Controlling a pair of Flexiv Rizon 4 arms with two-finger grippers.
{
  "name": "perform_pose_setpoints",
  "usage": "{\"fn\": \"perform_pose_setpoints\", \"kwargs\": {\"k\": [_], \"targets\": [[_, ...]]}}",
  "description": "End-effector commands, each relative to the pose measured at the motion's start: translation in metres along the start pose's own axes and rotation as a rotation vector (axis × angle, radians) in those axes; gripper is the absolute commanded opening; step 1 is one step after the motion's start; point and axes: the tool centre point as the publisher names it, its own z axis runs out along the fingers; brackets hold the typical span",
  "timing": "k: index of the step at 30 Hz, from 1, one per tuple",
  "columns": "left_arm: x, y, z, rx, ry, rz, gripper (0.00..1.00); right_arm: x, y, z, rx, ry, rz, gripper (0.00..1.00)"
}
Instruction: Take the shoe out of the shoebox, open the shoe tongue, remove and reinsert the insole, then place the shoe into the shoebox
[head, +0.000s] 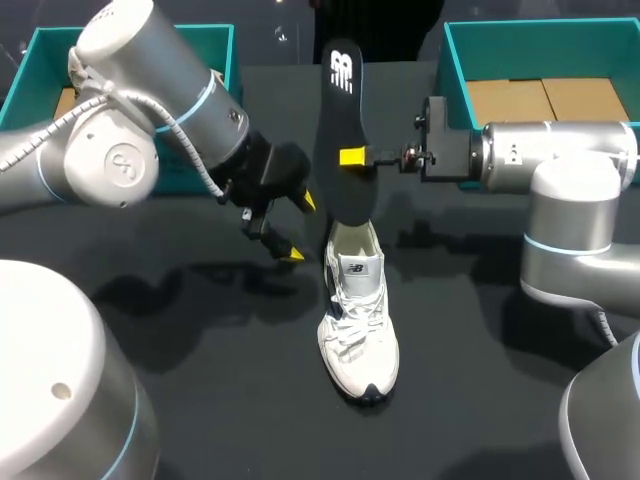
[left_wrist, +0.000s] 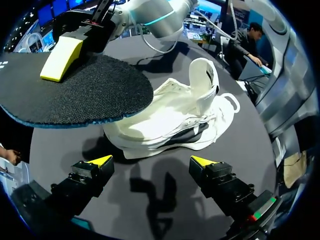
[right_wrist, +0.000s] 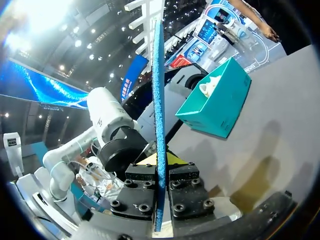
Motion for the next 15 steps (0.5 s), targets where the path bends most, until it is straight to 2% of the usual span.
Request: {"fn": "perform_pose_setpoints", "kwargs": {"k": [1,15], "targets": [[-0.002,-0.004,0.013,-0.021,0.004,-0.001,1.00,-0.011,-0.004,0.004,-0.017,0.009,-0.013,0.00],[0.003,-0.003,0.035,-0.070,0.005,-0.007,1.00,-0.014,-0.019,-0.002,-0.033,0.005,-0.064,0.00]]}}
